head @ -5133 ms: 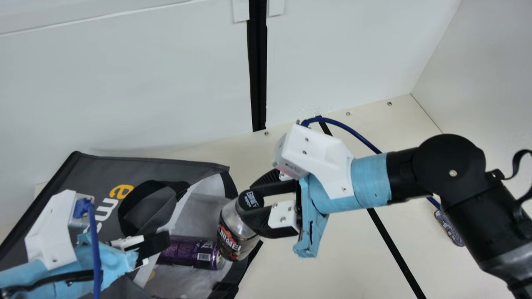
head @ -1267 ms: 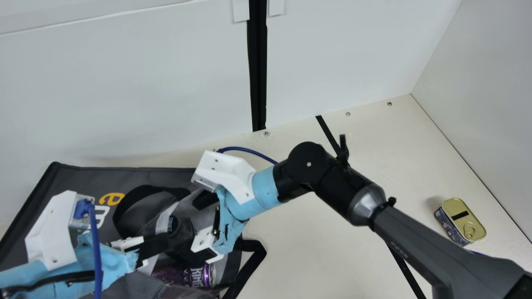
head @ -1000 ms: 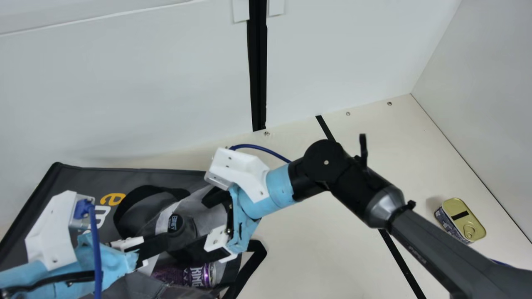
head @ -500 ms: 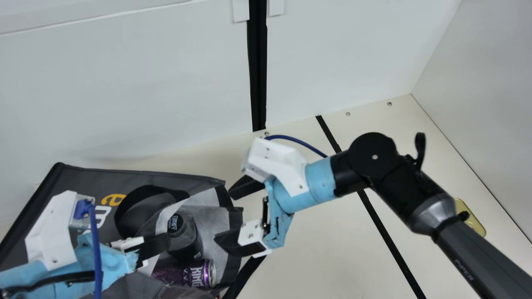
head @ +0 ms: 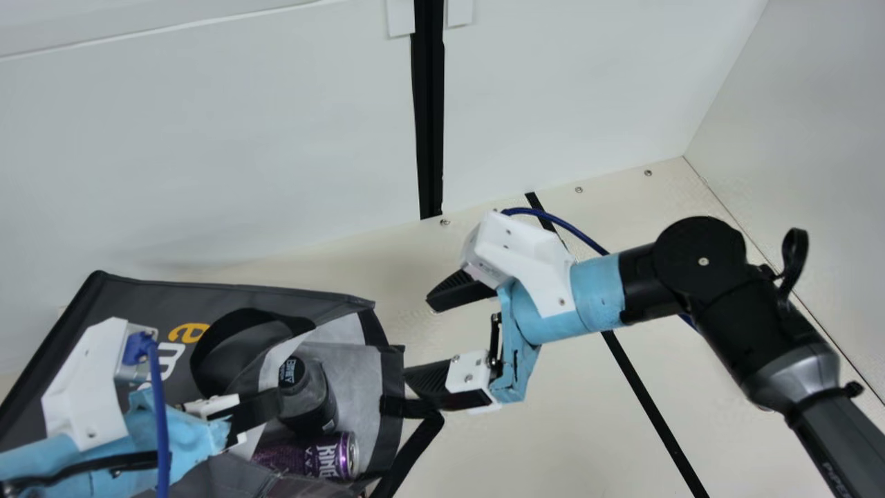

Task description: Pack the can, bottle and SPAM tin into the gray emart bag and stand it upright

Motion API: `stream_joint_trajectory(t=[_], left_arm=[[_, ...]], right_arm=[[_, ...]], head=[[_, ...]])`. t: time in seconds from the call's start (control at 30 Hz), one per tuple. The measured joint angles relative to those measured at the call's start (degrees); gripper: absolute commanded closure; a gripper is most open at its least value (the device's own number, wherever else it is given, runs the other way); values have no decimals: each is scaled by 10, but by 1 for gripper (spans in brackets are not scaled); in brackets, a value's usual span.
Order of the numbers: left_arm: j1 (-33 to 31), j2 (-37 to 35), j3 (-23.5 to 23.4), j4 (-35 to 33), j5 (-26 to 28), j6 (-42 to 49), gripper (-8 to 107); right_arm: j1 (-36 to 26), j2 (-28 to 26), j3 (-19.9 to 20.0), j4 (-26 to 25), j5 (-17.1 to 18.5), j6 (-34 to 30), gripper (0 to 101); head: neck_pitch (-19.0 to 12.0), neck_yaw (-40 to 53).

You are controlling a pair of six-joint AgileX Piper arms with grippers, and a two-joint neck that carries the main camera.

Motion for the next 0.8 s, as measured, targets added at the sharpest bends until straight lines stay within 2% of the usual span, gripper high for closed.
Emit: stream_joint_trajectory(t=[0.6,0.8], left_arm=[[0,0,0,0,0,0,107],[0,0,0,0,0,0,107]], right_arm=[[-111,-51,3,-41,-1,36,6],[-154,-67,-7,-77,-5,61,6]], head=[[0,0],[0,-1]])
